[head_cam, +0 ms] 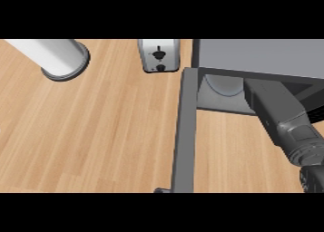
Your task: Pick up the milk, place it into the microwave and close the microwave
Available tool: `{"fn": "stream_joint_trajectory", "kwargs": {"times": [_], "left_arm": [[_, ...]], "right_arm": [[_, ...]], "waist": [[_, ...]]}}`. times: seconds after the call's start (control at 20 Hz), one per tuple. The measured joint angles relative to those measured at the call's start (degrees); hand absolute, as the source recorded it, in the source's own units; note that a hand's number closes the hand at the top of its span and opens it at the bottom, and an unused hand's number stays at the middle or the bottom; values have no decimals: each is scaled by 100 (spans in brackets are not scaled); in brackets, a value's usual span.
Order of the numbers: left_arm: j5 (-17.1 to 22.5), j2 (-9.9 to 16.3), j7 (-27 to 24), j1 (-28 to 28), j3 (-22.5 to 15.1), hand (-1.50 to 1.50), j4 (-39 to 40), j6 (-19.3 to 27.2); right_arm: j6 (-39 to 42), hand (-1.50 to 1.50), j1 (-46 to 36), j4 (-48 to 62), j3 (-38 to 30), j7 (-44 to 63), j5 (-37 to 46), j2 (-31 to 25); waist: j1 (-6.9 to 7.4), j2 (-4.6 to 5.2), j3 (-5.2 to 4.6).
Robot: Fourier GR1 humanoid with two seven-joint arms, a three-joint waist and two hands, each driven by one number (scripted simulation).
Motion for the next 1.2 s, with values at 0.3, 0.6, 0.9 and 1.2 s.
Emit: {"fn": "stream_joint_trajectory", "kwargs": {"times": [0.3, 0.6, 0.9, 1.2], "left_arm": [[-150, -343, -131, 204, -308, -150, 27, -414], [-253, -520, -63, 417, -864, -150, 86, -753], [-854, -767, -188, 472, -1211, -150, 203, -1121], [-1872, -918, -711, 251, -1483, -150, 518, -1245]], "right_arm": [[775, -150, 124, -29, -60, -41, -94, -42], [2032, -150, 453, -167, -277, -395, -386, 34], [2934, -150, 1017, -356, -437, -880, -681, 390], [3291, -150, 1681, -674, -339, -1154, -791, 898]], "waist": [[-206, -116, -67], [-442, -252, -113], [-647, -374, -138], [-818, -452, -152]]}}
